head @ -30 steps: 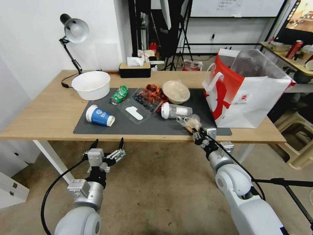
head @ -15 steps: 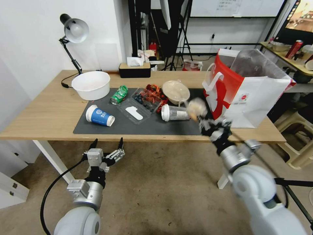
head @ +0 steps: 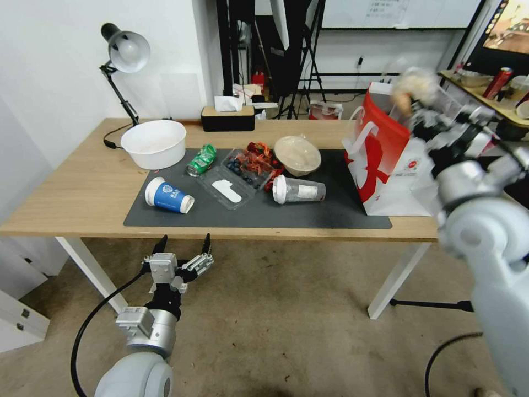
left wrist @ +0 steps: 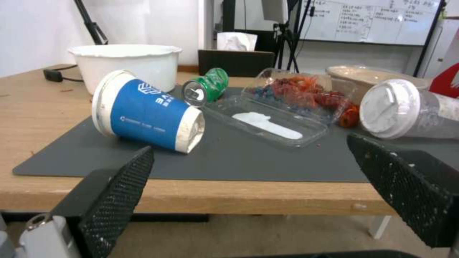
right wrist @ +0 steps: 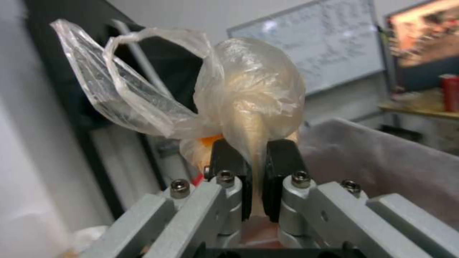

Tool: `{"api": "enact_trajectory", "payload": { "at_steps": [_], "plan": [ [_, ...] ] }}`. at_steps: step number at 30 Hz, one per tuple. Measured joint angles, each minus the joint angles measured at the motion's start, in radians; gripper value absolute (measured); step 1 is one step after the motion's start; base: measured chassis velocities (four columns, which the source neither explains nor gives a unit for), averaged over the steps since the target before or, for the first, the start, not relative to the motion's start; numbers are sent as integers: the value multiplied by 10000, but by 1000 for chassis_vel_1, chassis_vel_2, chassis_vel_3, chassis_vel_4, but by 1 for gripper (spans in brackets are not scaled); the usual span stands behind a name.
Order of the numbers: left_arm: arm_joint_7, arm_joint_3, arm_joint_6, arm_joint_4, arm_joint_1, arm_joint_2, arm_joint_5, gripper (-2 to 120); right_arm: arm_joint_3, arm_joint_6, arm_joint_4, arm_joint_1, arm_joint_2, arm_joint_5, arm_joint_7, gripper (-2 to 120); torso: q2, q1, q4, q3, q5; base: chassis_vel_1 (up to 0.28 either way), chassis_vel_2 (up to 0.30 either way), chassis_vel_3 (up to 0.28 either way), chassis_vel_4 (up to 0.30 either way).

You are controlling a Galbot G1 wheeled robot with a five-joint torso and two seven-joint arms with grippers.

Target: Pick up the trash from the table and place it into the takeout bag.

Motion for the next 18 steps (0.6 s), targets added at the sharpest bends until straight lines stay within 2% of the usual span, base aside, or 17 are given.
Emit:
{"api": "enact_trajectory", "payload": {
  "at_steps": [5, 6, 7, 8, 12, 15, 16, 18],
  "plan": [
    [10, 7, -19, 4, 6, -13, 19, 100, -26, -319, -153, 257, -33, 101, 416, 3, 0, 0, 0, 0, 1, 0, 0, 0, 0],
    [33, 12, -55, 16, 6, -35, 70, 100, -94, -1063, -448, 695, -44, 321, 1194, 3, 0, -1, 0, 0, 1, 0, 0, 0, 0],
    [41, 12, -65, 20, 6, -43, 86, 100, -104, -1352, -517, 813, -24, 403, 1457, 3, 0, 0, 0, 0, 0, 0, 0, 0, 0],
    [48, 12, -77, 25, 6, -44, 95, 100, -103, -1546, -528, 860, -7, 492, 1602, 10, 0, -1, 0, 0, 1, 0, 0, 0, 0],
    [52, 10, -94, 35, 11, -45, 108, 100, -92, -1730, -527, 879, -1, 556, 1718, 18, 0, -1, 0, 0, 0, 0, 0, 0, 0],
    [67, 9, -133, 40, 20, -45, 133, 100, -59, -1967, -518, 869, -16, 575, 1824, 34, 0, 0, 0, 0, 0, 0, 0, 0, 0],
    [67, 9, -133, 40, 20, -45, 133, 100, -59, -1967, -518, 869, -16, 575, 1824, 34, 0, 0, 0, 0, 0, 0, 0, 0, 0],
    [82, 20, -147, 44, 23, -46, 145, 100, -27, -2089, -490, 841, -39, 593, 1899, 42, 0, -1, 0, 0, 0, 0, 0, 0, 0]
  ]
}}
